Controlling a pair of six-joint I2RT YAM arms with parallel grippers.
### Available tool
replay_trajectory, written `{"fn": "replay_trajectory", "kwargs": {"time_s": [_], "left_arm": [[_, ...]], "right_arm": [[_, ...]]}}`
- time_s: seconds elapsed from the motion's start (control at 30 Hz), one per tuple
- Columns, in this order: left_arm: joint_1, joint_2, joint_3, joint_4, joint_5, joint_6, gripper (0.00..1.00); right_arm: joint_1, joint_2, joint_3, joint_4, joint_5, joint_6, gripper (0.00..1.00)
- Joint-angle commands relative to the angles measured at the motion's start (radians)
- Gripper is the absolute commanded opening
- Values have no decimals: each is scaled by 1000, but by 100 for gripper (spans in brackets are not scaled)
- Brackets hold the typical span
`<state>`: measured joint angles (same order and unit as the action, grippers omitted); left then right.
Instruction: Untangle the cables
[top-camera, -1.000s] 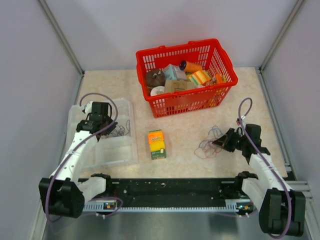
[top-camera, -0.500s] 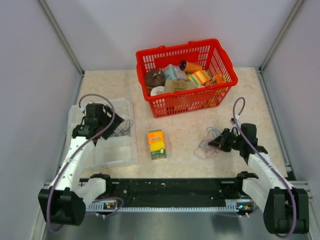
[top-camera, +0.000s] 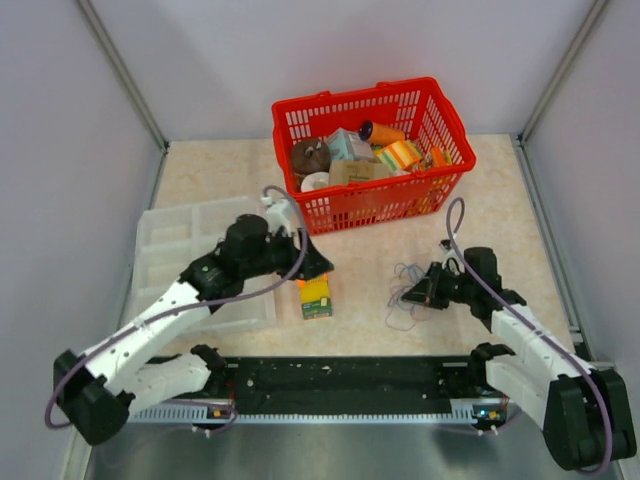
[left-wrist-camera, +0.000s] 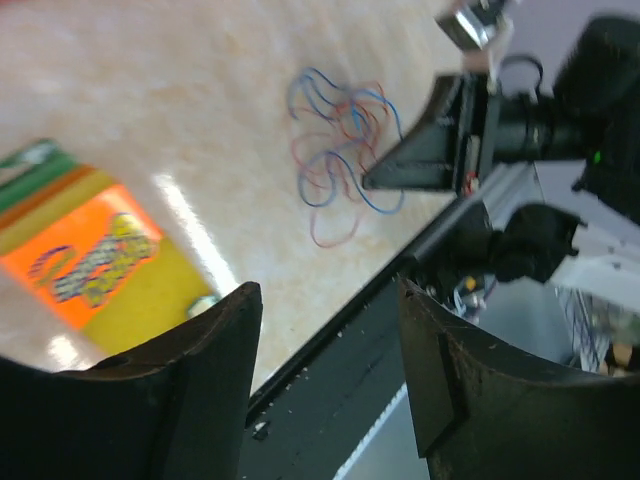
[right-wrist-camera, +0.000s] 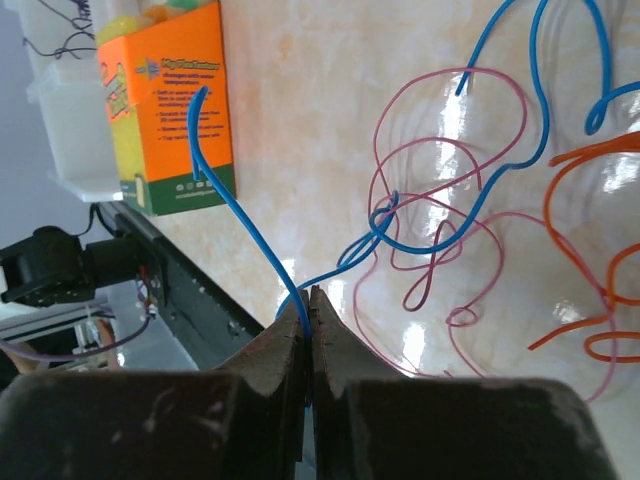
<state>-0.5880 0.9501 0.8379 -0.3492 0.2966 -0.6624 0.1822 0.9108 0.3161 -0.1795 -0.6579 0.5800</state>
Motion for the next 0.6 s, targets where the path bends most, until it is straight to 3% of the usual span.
{"fn": "replay_trajectory", "kwargs": {"time_s": [0.0, 0.07, 0.17, 0.4, 0.57], "left_arm": [[-205, 140, -19, 258, 7, -29, 60], [-274, 225, -49, 417, 55, -87, 57], [-372, 338, 1, 483, 47, -85, 59], [-554, 512, 214, 354, -59, 87, 64], [-611, 556, 279, 302, -169, 167, 59]], "right_arm": [[13, -73, 0, 67, -97, 98, 0], [13, -148, -8, 54, -101, 119, 0], [13, -239, -8, 12, -115, 135, 0], [14, -351, 6, -8, -146, 271, 0], [14, -351, 11, 31, -175, 357, 0]]}}
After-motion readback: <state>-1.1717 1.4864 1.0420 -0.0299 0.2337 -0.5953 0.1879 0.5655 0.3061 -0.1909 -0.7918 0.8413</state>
